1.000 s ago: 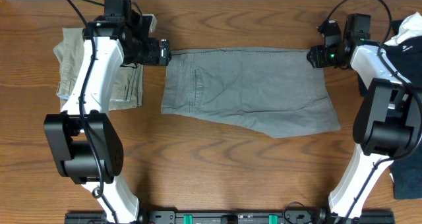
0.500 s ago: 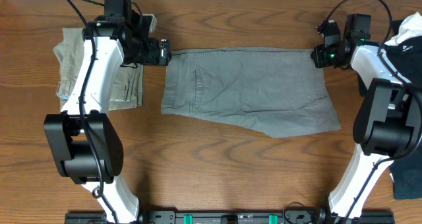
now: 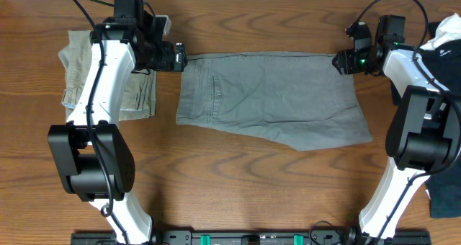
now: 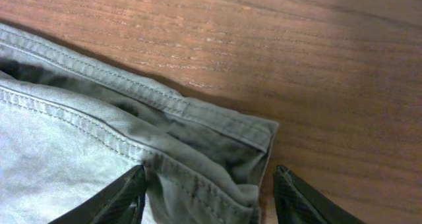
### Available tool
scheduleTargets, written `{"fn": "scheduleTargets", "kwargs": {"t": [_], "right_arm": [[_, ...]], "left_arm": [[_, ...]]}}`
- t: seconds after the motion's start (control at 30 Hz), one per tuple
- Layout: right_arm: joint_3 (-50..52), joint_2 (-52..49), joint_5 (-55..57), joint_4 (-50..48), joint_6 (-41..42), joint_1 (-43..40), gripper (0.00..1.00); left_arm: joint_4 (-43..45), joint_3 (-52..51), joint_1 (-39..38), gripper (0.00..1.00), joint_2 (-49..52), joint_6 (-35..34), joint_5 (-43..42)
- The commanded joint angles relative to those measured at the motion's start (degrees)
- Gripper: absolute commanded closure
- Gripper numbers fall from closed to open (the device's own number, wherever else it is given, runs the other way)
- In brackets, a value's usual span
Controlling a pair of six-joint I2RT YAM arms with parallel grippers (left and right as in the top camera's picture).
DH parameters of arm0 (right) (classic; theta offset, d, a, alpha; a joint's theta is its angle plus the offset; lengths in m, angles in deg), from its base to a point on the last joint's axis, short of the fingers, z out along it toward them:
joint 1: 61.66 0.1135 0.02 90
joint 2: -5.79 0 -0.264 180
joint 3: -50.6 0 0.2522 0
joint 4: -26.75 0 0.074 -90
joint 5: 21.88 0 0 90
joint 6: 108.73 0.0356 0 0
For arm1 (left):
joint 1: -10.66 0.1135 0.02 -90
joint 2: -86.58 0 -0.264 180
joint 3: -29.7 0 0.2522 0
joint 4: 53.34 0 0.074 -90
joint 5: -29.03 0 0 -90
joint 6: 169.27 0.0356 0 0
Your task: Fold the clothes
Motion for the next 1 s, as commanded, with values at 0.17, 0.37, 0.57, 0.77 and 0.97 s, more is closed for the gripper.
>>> {"fn": "scheduleTargets", "kwargs": {"t": [0.17,0.37,0.57,0.77,0.97], "right_arm": [[0.3,-0.9,-0.4,-4.3,0.2,-0.6,0.39],[0.3,-1.0,-0.4,-4.1,0.6,-0.6,0.42],[0.3,-1.4,-0.5,-3.5,0.6,-0.6,0.46],[0.3,-1.4,-0.4,-3.5,0.6,-0.6,0.47],[0.6,-1.4,-0.6,-3.5,0.6,-0.5,0.49]], "left_arm": [[-0.2,0.8,-0.1,0.02,0.3,0.7,-0.3],[-0.2,0.8,-0.1,0.02,0.3,0.7,-0.3],[-0.2,0.8,-0.1,0.02,0.3,0.7,-0.3],[-0.2,0.8,-0.1,0.02,0.3,0.7,-0.3],[-0.2,0.8,-0.1,0.02,0.3,0.7,-0.3]]}}
